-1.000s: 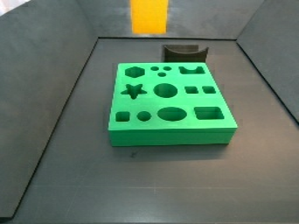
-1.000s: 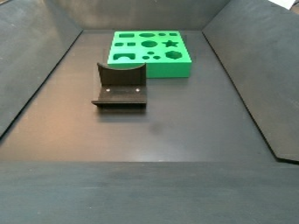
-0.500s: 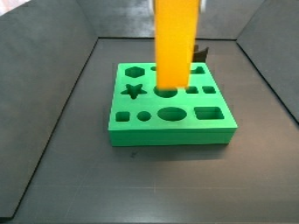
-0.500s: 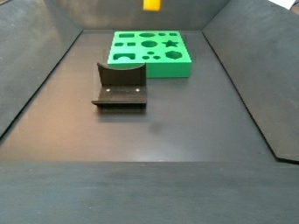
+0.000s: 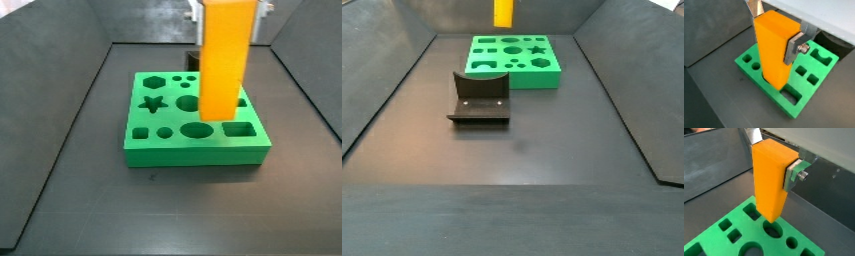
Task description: Insert the rectangle object.
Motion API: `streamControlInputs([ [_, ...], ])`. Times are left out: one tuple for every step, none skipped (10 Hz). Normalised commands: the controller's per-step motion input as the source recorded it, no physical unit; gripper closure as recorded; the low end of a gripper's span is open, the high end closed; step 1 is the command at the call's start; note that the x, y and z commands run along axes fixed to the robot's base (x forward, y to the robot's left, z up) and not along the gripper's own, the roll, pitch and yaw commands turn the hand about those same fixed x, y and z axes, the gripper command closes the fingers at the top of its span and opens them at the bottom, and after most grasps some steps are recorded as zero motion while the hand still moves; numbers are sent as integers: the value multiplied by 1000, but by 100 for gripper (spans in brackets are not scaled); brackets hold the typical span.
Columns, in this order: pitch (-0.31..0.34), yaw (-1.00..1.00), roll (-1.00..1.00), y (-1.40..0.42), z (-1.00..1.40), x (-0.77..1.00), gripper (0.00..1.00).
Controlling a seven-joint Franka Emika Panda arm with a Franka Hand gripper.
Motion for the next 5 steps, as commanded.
streamControlInputs([
  [0, 0, 20, -189, -166, 1000, 100],
  [0, 0, 40, -154, -117, 1000, 100],
  [0, 6, 64, -77, -6, 1000, 100],
  [-3, 34, 154, 0, 100, 1000, 100],
  [-34, 0, 321, 31, 243, 1000, 100],
])
